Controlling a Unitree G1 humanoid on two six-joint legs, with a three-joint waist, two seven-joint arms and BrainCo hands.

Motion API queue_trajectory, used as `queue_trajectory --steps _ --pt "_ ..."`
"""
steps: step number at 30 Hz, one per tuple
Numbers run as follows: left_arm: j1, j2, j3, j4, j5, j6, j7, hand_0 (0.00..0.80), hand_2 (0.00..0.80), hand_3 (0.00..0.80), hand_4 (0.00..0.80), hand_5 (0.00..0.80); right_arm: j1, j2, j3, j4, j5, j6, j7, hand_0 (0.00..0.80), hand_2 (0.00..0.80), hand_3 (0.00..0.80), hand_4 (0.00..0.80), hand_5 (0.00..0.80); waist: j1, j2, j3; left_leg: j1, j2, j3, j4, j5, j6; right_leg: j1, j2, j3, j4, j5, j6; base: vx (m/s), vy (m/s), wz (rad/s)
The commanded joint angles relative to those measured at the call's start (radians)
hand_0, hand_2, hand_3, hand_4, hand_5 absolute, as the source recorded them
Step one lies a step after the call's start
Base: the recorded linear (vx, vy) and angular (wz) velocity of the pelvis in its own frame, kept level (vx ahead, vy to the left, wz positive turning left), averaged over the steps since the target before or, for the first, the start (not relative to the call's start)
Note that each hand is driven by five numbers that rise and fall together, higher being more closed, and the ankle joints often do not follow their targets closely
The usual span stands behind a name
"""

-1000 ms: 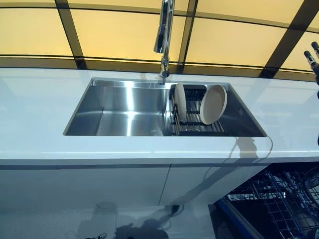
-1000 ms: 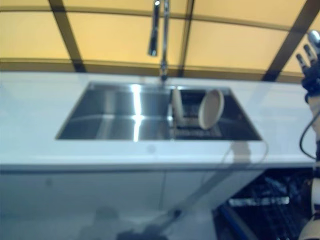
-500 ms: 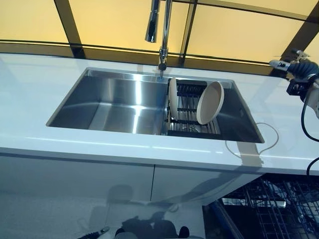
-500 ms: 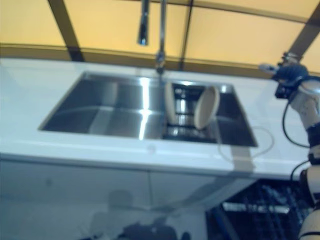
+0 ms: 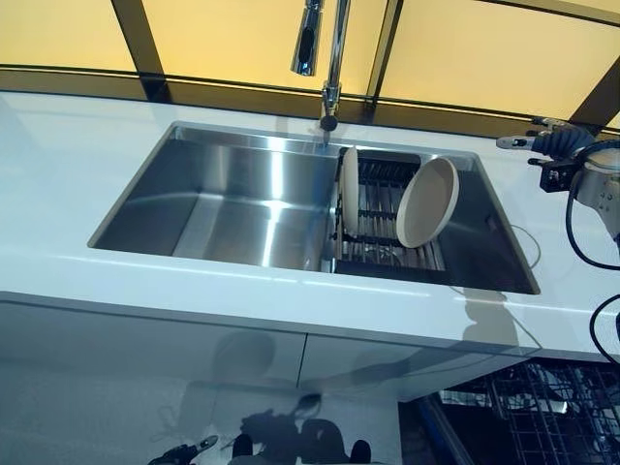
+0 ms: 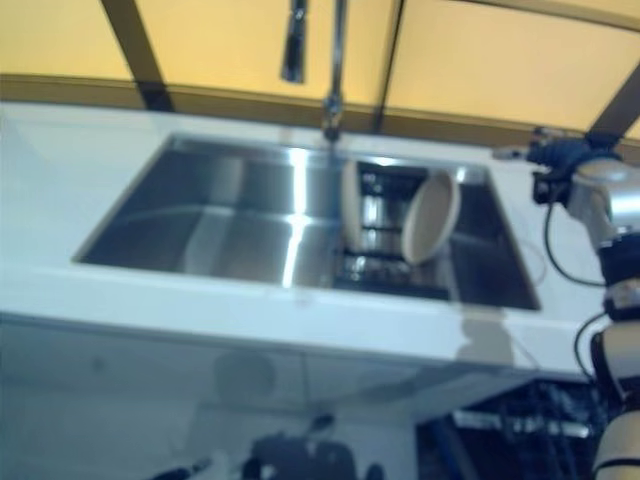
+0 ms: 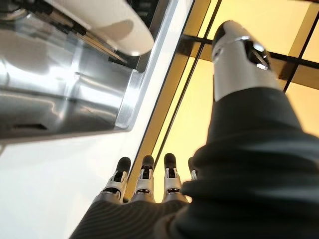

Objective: Take plates into dishwasher

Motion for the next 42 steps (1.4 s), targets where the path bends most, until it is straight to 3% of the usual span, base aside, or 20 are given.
queue_trajectory --steps 1,13,25,42 --pt "-0.027 0.044 -0.049 0.011 0.009 -0.022 0.006 0.000 0.000 0.000 0.000 0.000 -0.163 -0.018 0.077 -0.011 -0.011 -0.013 -0.034 0.000 0.000 0.000 0.000 0.000 0.028 -0.046 0.012 -0.015 -0.008 0.024 -0.003 -0.010 0.029 -0.037 -0.064 -0.044 -0.002 0.035 0.070 0.000 0.000 0.00" --pt "-0.028 0.045 -0.059 -0.024 -0.046 -0.050 0.021 0.000 0.000 0.000 0.000 0.000 -0.216 0.025 0.123 -0.008 -0.002 0.004 -0.075 0.000 0.000 0.000 0.000 0.000 0.043 -0.033 0.075 -0.066 -0.006 0.009 -0.003 0.010 0.022 -0.074 -0.063 -0.042 -0.002 0.040 0.067 -0.006 -0.003 0.01" --pt "-0.028 0.044 -0.074 -0.035 -0.053 -0.052 0.016 0.000 0.000 0.000 0.000 0.000 -0.215 0.039 0.132 0.023 -0.023 -0.002 -0.049 0.000 0.000 0.000 0.000 0.000 0.048 -0.029 0.084 -0.070 -0.008 0.006 -0.003 0.009 0.020 -0.069 -0.064 -0.045 -0.002 0.033 0.064 0.000 0.000 0.01" --pt "-0.031 0.049 -0.079 -0.043 -0.080 -0.071 0.015 0.000 0.000 0.000 0.000 0.000 -0.204 0.046 0.146 0.052 -0.057 0.057 -0.006 0.000 0.000 0.000 0.000 0.000 0.054 -0.037 0.101 -0.072 -0.006 0.005 -0.003 0.009 0.020 -0.064 -0.058 -0.043 -0.002 0.026 0.060 0.000 0.000 0.00"
